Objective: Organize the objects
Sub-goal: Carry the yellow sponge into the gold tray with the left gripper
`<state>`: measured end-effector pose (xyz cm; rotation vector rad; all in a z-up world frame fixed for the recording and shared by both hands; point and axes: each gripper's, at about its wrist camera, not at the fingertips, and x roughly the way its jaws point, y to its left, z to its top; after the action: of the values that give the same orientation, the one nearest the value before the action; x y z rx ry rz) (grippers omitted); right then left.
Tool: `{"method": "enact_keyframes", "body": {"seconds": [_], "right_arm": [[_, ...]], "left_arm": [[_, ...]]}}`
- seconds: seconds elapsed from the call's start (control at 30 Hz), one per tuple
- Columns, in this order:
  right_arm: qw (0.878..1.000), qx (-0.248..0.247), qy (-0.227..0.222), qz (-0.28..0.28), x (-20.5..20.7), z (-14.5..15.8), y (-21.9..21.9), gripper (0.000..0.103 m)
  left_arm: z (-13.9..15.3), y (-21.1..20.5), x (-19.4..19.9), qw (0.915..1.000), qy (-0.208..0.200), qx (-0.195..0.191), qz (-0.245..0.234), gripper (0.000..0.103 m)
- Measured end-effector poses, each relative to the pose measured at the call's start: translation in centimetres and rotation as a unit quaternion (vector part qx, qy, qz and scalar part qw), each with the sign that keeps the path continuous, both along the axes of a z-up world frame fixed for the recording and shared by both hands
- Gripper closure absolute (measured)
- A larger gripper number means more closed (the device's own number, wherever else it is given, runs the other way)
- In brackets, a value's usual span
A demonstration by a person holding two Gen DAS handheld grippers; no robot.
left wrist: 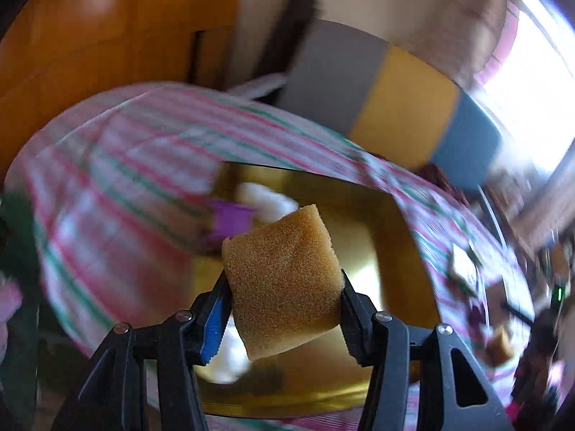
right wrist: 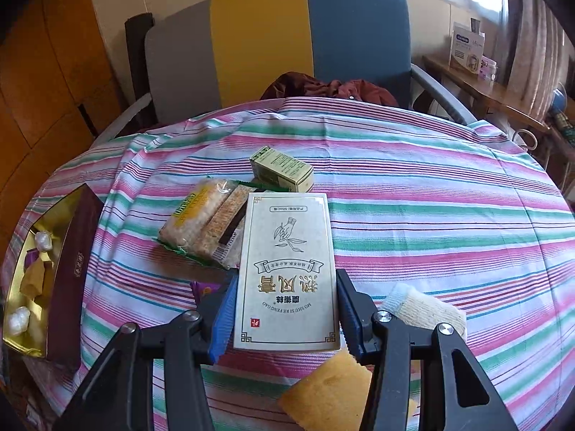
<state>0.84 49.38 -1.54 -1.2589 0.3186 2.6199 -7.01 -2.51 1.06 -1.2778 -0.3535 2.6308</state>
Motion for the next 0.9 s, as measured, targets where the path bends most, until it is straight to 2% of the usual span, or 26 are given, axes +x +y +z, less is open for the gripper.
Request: {"method": "enact_keyframes", "body": {"seconds": [0.07,0.17,0.3,0.37,0.43,0.63,0.77,0.9], "right_arm": [[1.0,0.001,-0.002,0.002,-0.1,-0.1,-0.1,0.051],[1.0,0.002,-0.006,0.002,-0.2,-0.3,-0.1,0.051],[1.0,0.004,-0.01,0.003,-0.4,-0.6,-0.2,0.051],[1.0,0.004,-0.012,0.002,-0.4,-0.7,-0.1,0.051],[1.0,0.005,-0.014,0.001,-0.4,-0.7,0.0,0.051],[1.0,0.009,-0.014,0.007,-0.6,-0.7,-0.1,0.051],[1.0,0.013,-0.015,0.01,-0.8,-0.7,-0.3,0.051],[1.0,0.014,-0.015,0.008,-0.7,-0.6,-0.3,0.051]], "left_arm": [[-0.4,-2.0,-0.3,0.9997,-0.008,0.009,0.023,0.049],[-0.9,-2.8,-0.2,0.9996,-0.012,0.017,0.019,0.049],[-1.5,0.4,-0.1,0.998,-0.016,0.014,-0.06,0.049],[-2.1,3.3,0.4,0.9936,-0.015,-0.019,-0.111,0.049],[-3.0,5.1,0.4,0.9905,-0.023,-0.049,-0.126,0.049],[-5.7,5.5,-0.7,0.9891,-0.06,-0.083,-0.106,0.049],[-7.5,4.9,-1.1,0.9851,-0.082,-0.116,-0.096,0.048],[-7.6,5.2,-0.6,0.9853,-0.068,-0.117,-0.104,0.045]]}}
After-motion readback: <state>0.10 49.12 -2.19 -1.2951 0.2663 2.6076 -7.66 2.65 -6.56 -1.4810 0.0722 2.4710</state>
